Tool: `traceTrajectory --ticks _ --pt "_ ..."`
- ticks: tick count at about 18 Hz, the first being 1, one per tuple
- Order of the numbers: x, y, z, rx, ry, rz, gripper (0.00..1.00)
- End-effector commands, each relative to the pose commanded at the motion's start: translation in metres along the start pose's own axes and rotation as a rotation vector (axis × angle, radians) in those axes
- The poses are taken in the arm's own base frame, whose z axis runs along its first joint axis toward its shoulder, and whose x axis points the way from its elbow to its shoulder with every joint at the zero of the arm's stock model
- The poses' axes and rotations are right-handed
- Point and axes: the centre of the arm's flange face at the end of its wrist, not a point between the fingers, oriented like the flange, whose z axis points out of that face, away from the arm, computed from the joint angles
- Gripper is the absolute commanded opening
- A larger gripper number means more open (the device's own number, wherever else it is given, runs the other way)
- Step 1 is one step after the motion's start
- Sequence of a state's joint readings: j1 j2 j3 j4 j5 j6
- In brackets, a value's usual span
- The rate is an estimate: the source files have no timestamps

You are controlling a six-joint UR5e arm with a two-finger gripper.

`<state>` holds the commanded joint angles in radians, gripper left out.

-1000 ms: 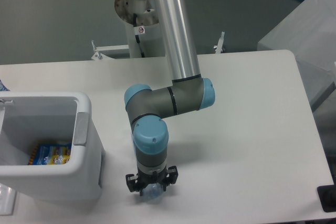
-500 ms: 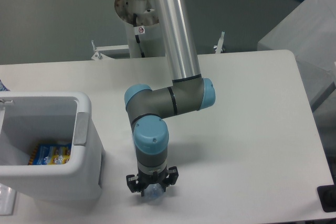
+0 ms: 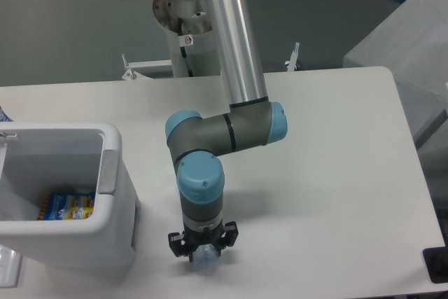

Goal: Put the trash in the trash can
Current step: 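Close the gripper around the water bottle's cap end, then lift the water bottle and carry it over the white bin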

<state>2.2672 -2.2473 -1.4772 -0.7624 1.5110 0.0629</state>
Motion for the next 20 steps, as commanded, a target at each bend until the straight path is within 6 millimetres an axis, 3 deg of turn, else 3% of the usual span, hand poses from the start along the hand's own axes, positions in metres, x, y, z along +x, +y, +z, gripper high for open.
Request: traceTrajectory --ticks 7,9,12,16,20 --pt "-0.005 -0.005 -0.019 0.027 -0.009 0.031 0.63" --pt "-0.009 -0.012 -0.045 0.068 -0.016 0.037 0.63" --pt "-0.031 -0.017 -0.075 0.11 -0.03 0.028 0.63" --pt "-0.036 -0.024 -0.092 0.142 -0.038 0.052 0.63" --pt "-0.054 -0.036 -0.154 0.241 -0.057 0.031 0.63"
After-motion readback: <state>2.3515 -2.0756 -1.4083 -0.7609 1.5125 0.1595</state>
